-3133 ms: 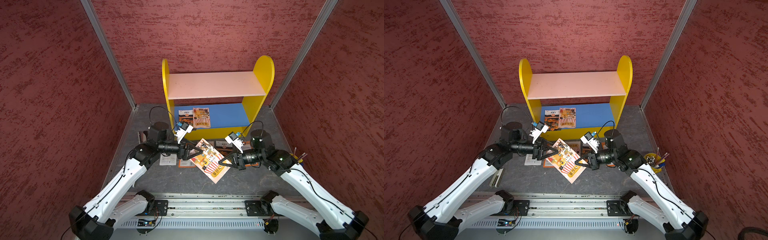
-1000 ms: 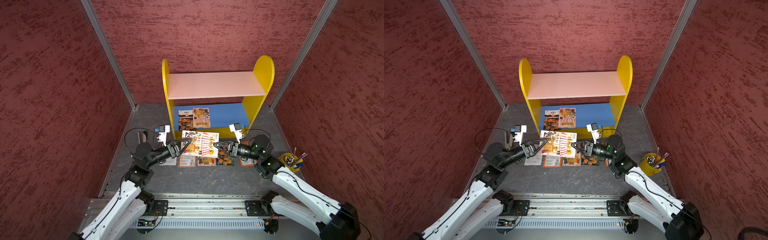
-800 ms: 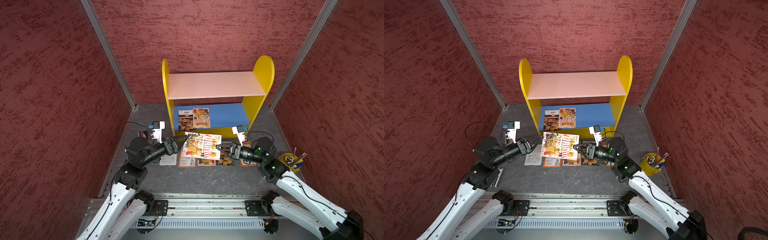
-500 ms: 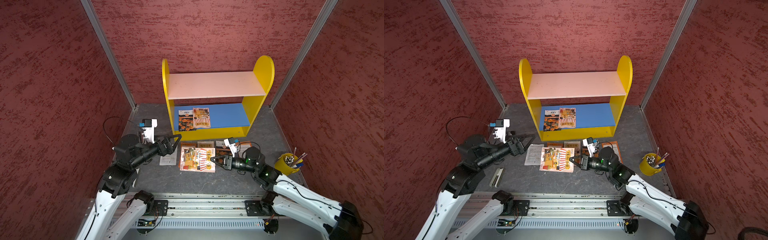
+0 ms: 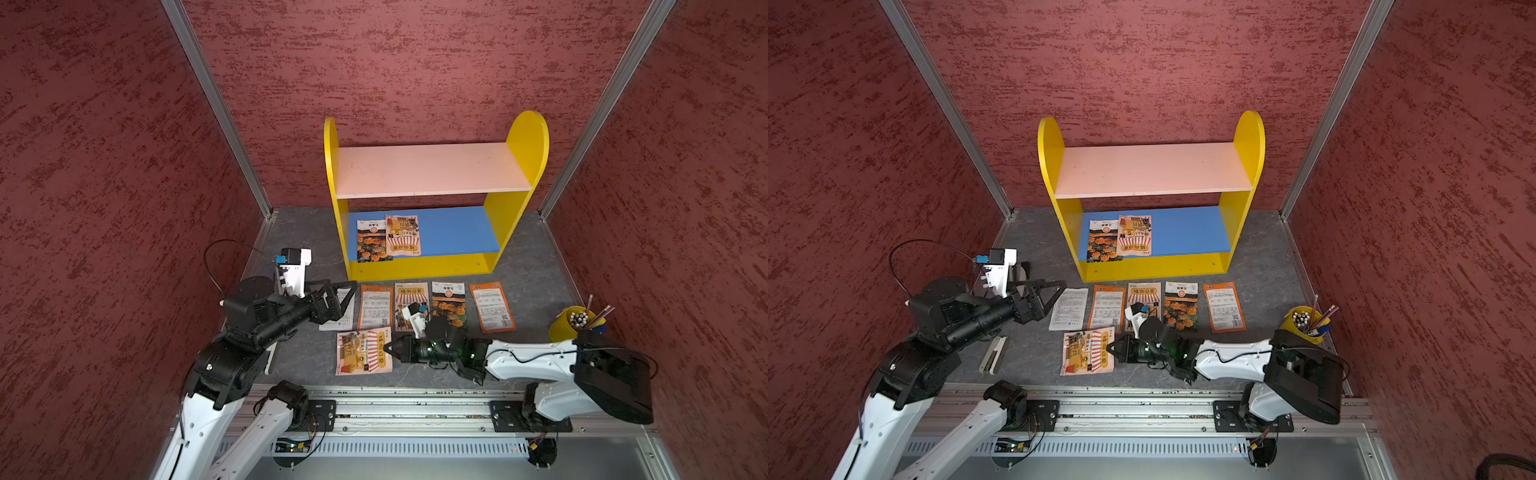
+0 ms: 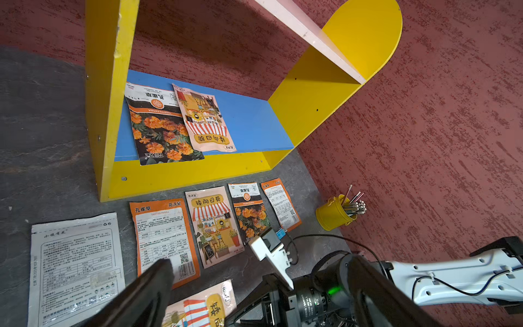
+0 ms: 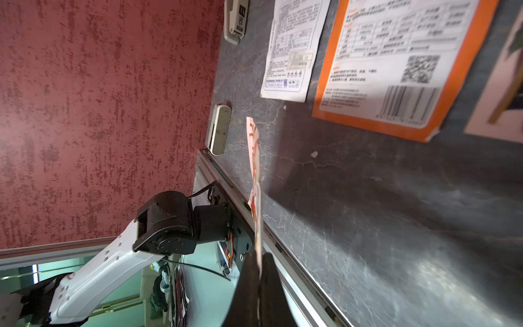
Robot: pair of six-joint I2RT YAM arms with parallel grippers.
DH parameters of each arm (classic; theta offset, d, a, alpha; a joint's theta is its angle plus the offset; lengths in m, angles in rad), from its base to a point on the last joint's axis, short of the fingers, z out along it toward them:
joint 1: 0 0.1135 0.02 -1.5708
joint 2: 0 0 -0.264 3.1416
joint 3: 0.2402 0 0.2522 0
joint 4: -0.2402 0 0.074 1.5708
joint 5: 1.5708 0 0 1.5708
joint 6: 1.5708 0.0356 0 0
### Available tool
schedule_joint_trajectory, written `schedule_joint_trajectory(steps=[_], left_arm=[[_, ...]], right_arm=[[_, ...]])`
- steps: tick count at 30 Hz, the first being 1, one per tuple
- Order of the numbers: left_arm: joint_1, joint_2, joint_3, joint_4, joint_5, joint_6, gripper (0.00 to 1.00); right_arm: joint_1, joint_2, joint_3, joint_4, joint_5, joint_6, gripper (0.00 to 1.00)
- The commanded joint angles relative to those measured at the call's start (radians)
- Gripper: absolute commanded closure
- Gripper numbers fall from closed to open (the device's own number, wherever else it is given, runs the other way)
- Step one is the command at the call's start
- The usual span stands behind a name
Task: Take the seed bag off the shelf
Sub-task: Place the seed packet at the center of the board.
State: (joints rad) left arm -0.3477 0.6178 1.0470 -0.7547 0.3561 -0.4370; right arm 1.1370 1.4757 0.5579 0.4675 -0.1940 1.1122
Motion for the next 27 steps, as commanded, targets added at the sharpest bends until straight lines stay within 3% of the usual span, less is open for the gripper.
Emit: schedule_joint_trajectory(steps=[1, 9, 27], left_arm=[[0.007, -0.017, -0.014, -0.027, -0.018, 0.019, 0.00], [0.009, -0.032, -0.030, -0.032, -0.019, 0.024, 0.00], [0.010, -0.036, -0.067, -0.018, -0.011, 0.024, 0.00]], right_arm=[[0.031, 0.080, 0.051, 0.125, 0.075, 0.050, 1.00], [0.059, 0.191, 0.081, 0.131, 0.121, 0.108, 1.00], [0.066, 0.350, 0.159, 0.086, 0.070, 0.133, 0.97]])
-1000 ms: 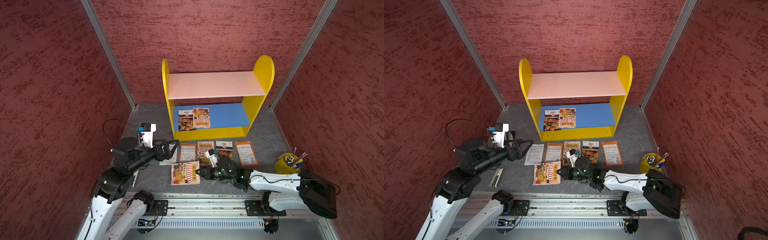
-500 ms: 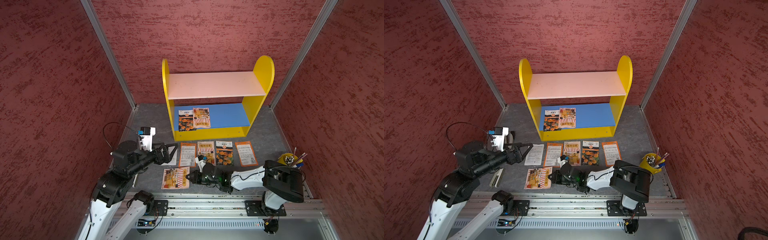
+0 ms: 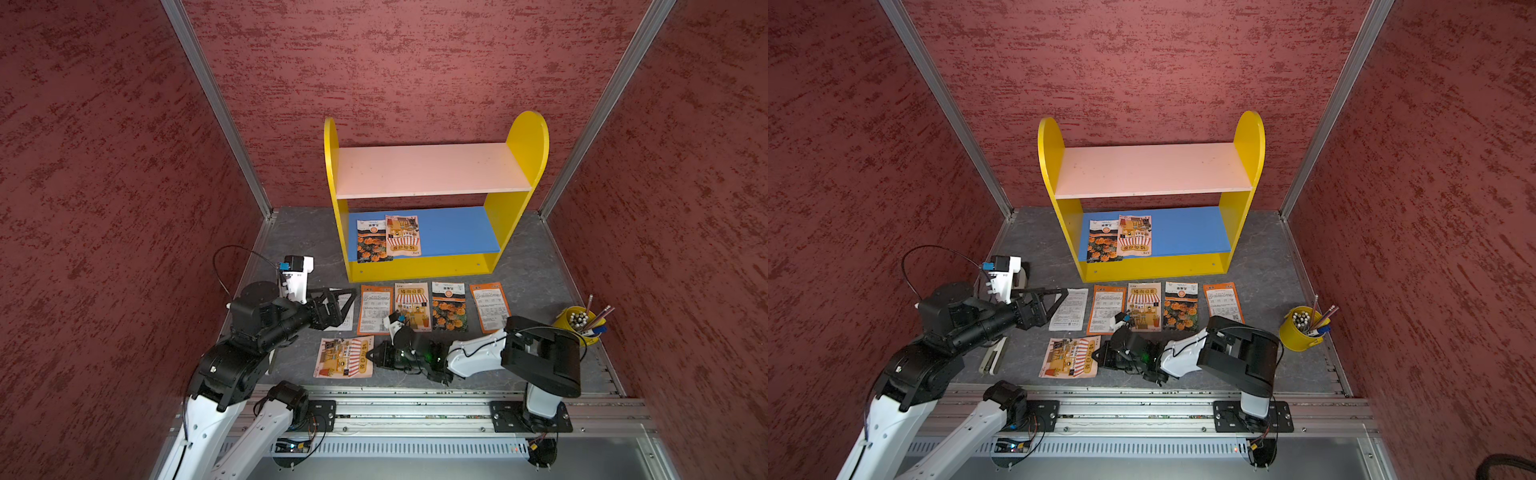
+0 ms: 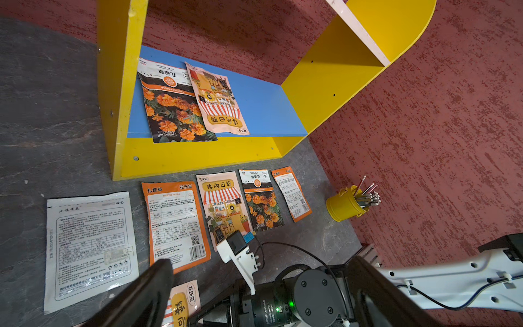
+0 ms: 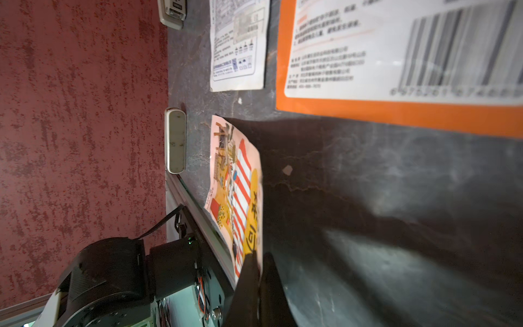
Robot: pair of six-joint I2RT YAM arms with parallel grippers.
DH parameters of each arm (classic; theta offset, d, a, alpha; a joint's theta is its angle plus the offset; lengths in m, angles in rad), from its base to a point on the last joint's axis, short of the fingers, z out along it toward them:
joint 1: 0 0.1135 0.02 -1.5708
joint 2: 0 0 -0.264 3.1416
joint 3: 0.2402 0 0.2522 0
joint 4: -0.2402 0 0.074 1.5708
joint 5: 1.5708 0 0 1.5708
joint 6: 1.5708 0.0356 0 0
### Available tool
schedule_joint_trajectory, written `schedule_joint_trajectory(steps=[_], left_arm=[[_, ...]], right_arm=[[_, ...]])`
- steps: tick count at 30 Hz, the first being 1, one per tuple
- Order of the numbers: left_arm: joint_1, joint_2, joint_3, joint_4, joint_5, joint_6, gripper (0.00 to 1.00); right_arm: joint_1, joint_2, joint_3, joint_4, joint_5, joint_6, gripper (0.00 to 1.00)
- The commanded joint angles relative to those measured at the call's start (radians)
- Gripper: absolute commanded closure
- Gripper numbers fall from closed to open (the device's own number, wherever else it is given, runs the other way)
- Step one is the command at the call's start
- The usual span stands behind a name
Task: Take the seed bag off the shelf
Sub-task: Place the seed packet at the center of the board.
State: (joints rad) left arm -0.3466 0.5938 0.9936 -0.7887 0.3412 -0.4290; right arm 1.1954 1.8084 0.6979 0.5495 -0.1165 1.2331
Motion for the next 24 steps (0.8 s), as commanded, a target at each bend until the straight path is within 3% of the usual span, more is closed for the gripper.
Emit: schedule_joint_trajectory(steps=[1, 8, 17, 24], left_arm=[[0.009, -0.012, -0.014, 0.016, 0.004, 0.017, 0.00], [0.010, -0.012, -0.027, 0.025, 0.004, 0.014, 0.00], [0.009, -0.010, -0.033, 0.029, 0.001, 0.015, 0.00], [0.010, 0.006, -0.038, 0.055, 0.021, 0.009, 0.00]], right_arm=[[0.007, 0.021, 0.016, 0.002, -0.004, 0.017, 0.95], [0.008, 0.013, 0.015, -0.091, 0.022, 0.007, 0.78], [0.014, -0.112, -0.022, -0.290, 0.144, -0.037, 0.72], [0.007, -0.301, -0.030, -0.367, 0.142, -0.202, 0.60]])
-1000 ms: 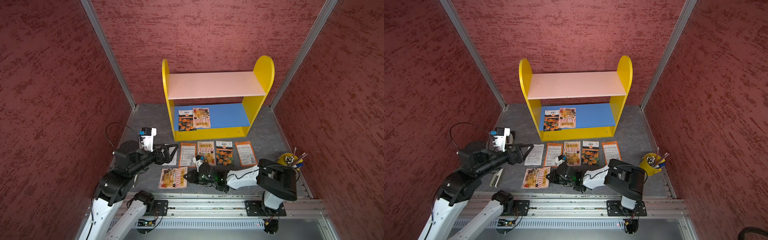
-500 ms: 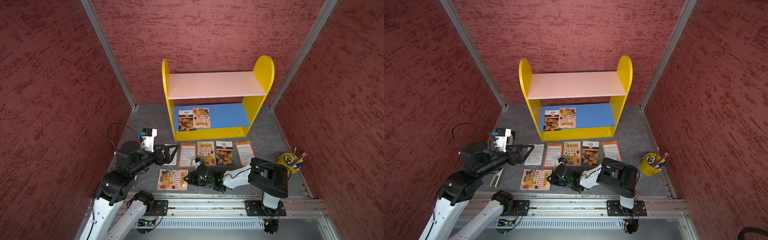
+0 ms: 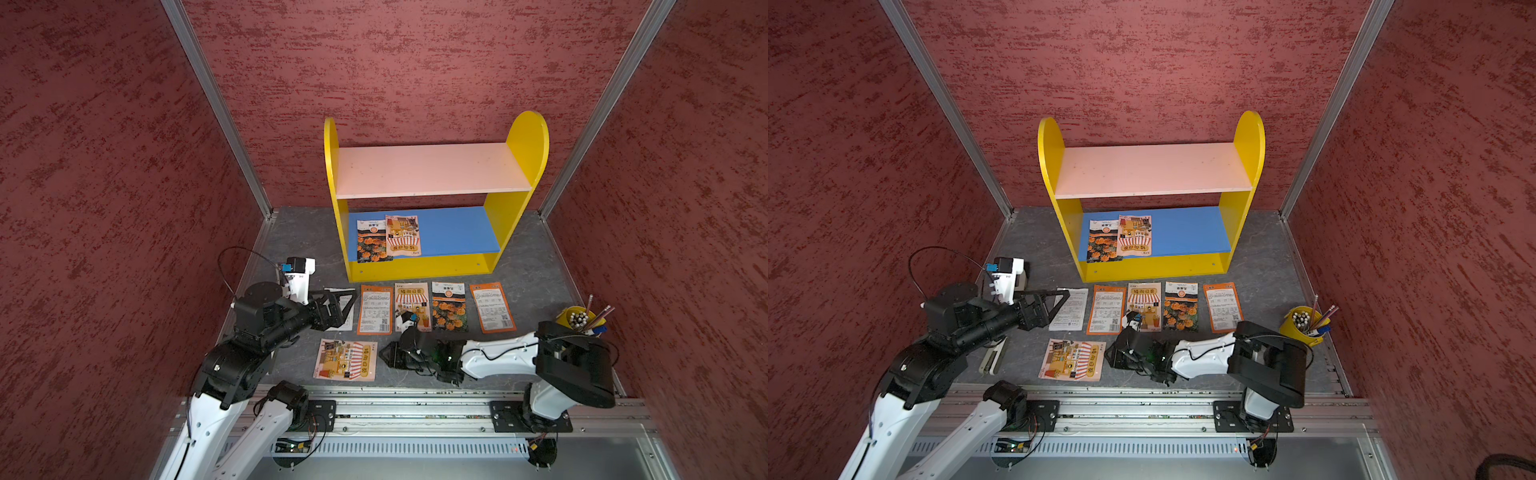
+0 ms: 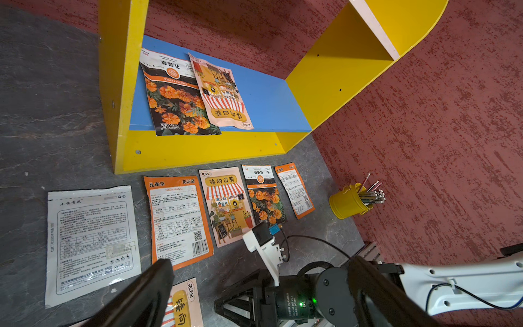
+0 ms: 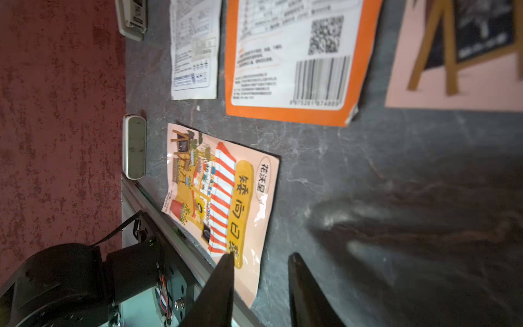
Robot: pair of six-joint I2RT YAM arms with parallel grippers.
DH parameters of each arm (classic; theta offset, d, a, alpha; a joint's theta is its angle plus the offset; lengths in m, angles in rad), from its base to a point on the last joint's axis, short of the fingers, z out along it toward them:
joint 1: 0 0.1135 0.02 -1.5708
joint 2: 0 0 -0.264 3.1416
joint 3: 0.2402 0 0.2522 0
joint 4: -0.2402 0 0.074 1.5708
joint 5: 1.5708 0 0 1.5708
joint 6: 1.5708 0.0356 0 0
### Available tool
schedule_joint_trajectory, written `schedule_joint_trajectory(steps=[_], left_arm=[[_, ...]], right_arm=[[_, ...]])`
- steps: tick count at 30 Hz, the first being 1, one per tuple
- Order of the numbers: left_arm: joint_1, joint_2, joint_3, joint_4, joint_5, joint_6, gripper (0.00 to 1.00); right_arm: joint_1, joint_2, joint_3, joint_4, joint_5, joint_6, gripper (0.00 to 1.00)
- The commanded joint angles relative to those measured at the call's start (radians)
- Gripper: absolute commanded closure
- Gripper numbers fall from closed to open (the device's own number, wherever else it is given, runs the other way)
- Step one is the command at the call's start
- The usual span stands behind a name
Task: Take the seed bag off the shelf
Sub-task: Place the seed packet at the center of the board, then pick up the seed packet from the shelf.
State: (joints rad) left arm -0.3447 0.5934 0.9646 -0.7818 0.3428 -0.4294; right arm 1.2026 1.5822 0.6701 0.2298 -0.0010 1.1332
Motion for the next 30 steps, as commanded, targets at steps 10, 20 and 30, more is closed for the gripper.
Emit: schedule_joint_trajectory(steps=[10, 20, 30], left_arm=[[0.006, 0.062, -0.035, 0.138, 0.097, -0.014, 0.00], [0.003, 0.092, -0.058, 0.179, 0.097, -0.034, 0.00], [-0.019, 0.059, -0.086, 0.157, 0.082, -0.045, 0.00]], right_arm=[[-0.103, -0.379, 0.127, -0.366, -0.112, -0.420, 0.23], [-0.247, -0.347, 0.458, -0.755, 0.121, -0.720, 0.02], [-0.381, 0.004, 0.797, -0.765, 0.177, -0.932, 0.01]])
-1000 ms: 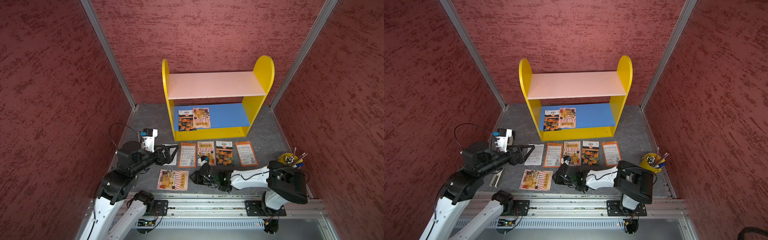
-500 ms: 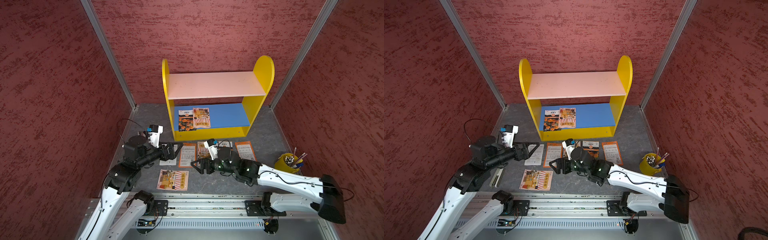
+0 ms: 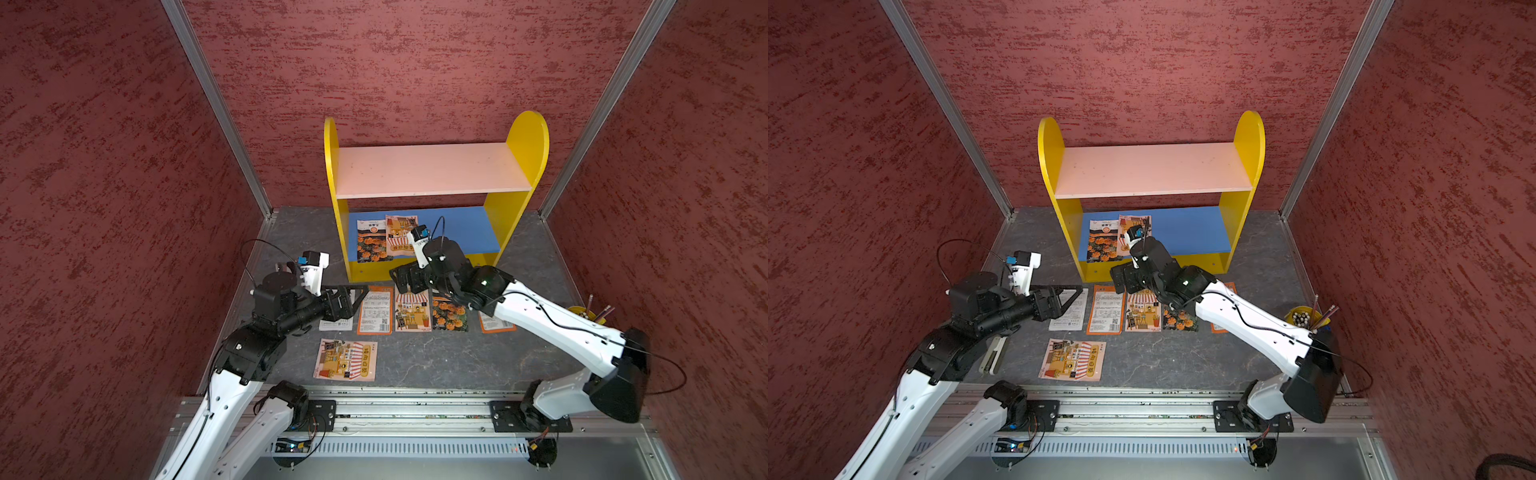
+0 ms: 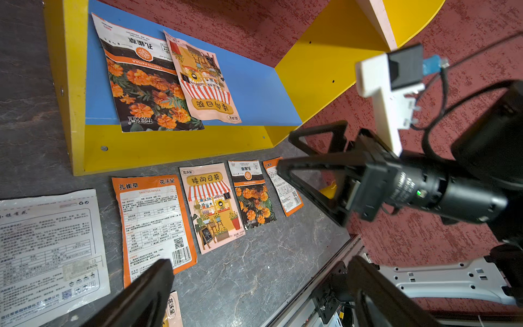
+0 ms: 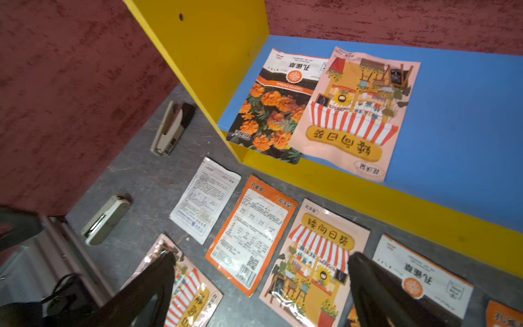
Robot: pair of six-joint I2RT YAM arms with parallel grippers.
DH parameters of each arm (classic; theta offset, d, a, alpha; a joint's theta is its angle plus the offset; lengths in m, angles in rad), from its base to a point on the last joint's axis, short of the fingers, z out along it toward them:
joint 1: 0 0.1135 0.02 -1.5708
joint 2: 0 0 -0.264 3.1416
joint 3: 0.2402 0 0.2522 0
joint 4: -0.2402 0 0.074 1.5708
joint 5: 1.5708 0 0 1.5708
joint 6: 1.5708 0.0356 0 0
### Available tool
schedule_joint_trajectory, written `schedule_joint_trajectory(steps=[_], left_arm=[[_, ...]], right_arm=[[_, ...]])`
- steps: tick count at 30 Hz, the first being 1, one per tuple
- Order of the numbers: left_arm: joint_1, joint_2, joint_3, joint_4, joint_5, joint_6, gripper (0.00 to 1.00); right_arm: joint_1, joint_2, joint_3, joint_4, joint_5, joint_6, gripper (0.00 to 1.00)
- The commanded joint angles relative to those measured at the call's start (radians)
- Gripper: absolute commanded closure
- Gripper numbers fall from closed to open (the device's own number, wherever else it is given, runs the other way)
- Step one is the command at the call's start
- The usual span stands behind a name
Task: Take the seed bag off the shelf
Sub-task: Pick up the seed packet from the shelf.
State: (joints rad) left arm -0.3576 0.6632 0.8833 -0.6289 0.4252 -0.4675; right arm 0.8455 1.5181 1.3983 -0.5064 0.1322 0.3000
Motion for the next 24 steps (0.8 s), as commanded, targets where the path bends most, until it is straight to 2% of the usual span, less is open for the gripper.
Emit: schedule_joint_trajectory(steps=[1, 6, 13, 20, 24], left_arm=[[-0.009, -0.013, -0.004, 0.001, 0.000, -0.008, 0.00], [-0.022, -0.017, -0.001, -0.015, -0.012, -0.006, 0.00], [-0.035, -0.015, -0.007, -0.014, -0.024, -0.007, 0.00], [-0.041, -0.015, -0.013, -0.014, -0.035, -0.004, 0.00], [-0.043, -0.020, -0.017, -0.017, -0.040, -0.002, 0.00]], right_arm=[[-0.035, 0.105, 0.102, -0.020, 0.049, -0.111, 0.02], [-0.088, 0.246, 0.210, 0.028, 0.028, -0.133, 0.03], [-0.127, 0.373, 0.278, 0.094, 0.034, -0.133, 0.05], [-0.155, 0.464, 0.341, 0.073, 0.073, -0.158, 0.05], [-0.167, 0.471, 0.326, 0.067, 0.087, -0.179, 0.06]])
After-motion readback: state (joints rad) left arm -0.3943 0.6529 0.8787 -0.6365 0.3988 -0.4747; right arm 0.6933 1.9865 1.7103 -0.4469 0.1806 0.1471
